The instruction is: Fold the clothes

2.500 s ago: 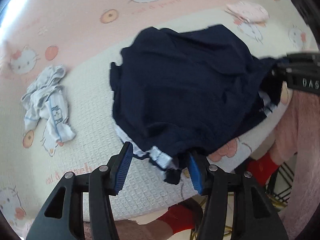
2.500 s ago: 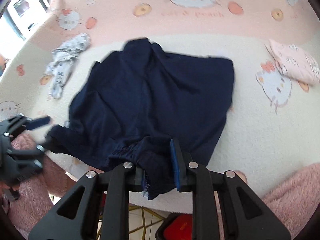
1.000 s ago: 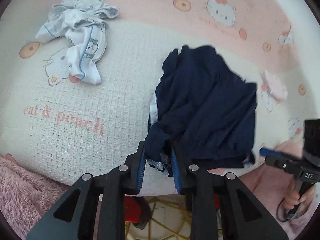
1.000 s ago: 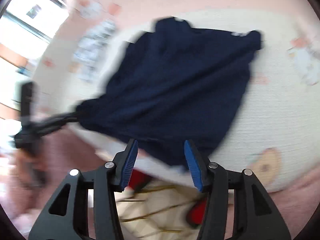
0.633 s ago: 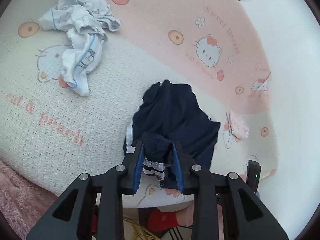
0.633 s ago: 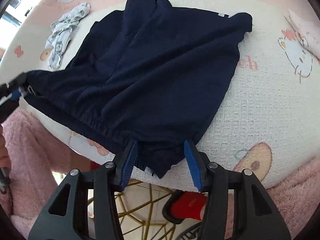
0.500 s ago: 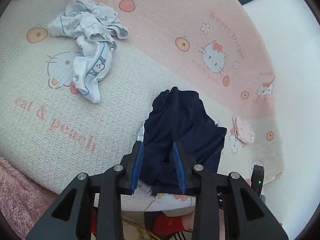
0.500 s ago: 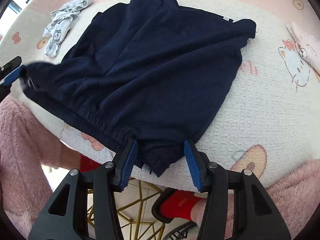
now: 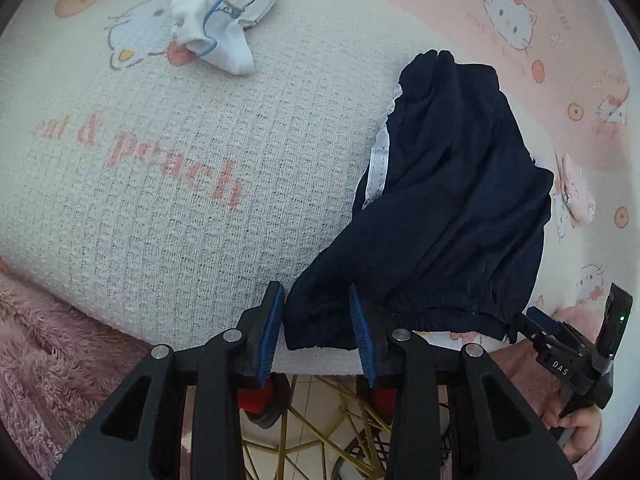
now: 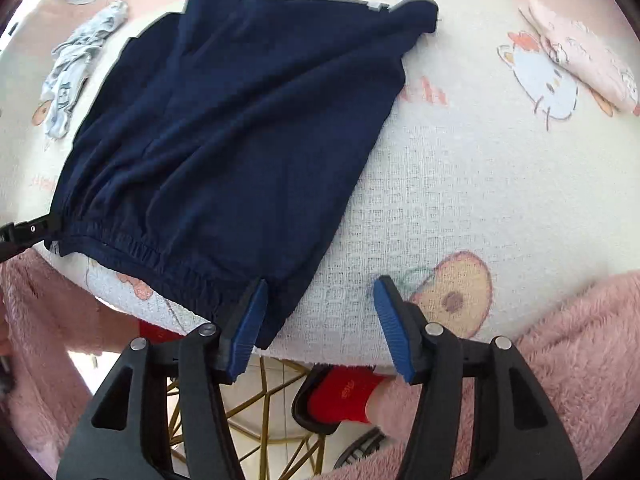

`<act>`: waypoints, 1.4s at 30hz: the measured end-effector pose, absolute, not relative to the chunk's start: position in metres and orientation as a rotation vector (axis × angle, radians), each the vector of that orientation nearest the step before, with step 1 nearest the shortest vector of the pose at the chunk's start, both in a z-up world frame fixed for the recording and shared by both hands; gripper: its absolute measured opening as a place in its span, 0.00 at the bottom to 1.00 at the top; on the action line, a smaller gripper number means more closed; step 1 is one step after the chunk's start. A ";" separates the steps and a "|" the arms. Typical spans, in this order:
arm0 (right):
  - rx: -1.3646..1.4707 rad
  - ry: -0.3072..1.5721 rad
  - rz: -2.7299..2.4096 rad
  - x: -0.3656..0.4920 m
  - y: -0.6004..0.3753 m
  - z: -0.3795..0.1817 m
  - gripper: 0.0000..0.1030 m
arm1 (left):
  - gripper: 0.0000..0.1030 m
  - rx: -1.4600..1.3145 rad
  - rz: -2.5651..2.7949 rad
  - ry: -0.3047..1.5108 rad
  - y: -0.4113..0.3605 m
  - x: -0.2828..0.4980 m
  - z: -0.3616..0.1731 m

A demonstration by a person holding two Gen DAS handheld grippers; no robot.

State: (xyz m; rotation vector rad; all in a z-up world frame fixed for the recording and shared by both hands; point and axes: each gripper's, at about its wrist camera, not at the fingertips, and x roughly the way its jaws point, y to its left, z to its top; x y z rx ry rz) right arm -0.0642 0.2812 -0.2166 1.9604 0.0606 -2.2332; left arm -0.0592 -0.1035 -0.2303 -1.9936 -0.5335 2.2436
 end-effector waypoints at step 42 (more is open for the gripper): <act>1.958 -0.718 -1.982 -0.036 0.342 -0.228 0.26 | 0.40 -1.820 2.008 -1.363 -0.165 -0.044 -0.252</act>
